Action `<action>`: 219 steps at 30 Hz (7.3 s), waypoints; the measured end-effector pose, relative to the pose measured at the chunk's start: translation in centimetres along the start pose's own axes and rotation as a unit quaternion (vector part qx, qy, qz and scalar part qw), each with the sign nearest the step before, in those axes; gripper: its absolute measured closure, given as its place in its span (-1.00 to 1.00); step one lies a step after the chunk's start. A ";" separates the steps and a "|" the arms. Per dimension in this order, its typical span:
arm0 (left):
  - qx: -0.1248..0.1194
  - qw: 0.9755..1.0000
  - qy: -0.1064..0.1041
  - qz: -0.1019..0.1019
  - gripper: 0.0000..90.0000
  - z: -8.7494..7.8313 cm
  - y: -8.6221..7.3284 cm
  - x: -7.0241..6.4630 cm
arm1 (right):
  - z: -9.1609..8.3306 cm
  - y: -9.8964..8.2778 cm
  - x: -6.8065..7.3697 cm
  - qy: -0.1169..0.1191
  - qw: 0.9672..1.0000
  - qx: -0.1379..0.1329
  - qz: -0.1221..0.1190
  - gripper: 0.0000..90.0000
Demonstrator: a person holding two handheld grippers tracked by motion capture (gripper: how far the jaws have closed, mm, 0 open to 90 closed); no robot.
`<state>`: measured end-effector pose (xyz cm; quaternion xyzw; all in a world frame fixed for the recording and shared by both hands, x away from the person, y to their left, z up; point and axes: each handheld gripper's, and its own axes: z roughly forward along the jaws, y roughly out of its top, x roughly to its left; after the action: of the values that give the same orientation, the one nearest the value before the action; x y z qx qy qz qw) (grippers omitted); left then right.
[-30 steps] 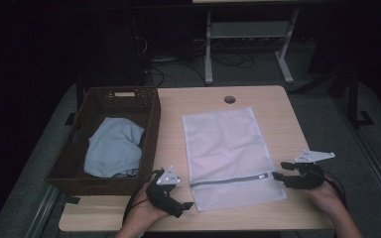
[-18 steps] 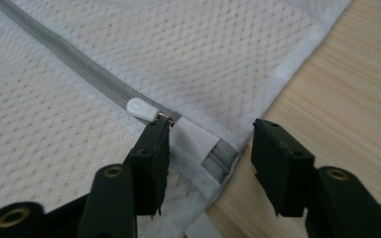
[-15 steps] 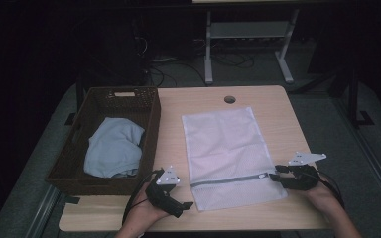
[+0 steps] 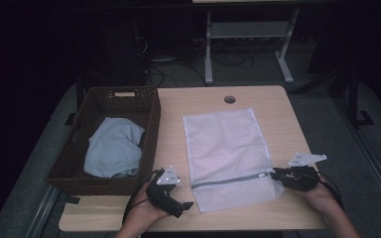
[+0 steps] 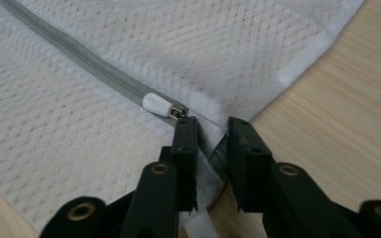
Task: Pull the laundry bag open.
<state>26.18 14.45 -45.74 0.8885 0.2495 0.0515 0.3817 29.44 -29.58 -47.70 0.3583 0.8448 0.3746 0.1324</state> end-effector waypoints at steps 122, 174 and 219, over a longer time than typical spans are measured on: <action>-0.101 0.988 -0.119 0.022 0.47 7.1 8.0 -3.2 | 0.3 5.7 7.4 0.152 0.985 -0.076 -0.024 0.85; -0.077 0.987 -0.134 -0.040 0.94 6.8 7.7 -2.1 | 0.1 5.7 8.4 0.137 0.987 -0.069 -0.051 0.89; -0.050 0.989 -0.121 -0.068 0.94 6.5 7.2 -0.8 | -0.6 5.1 6.9 0.136 0.987 -0.075 -0.031 0.90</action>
<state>30.26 5.62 -45.17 0.8489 0.2583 -0.0694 0.4559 26.86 -22.64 -43.25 0.2665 0.8355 0.4776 0.0543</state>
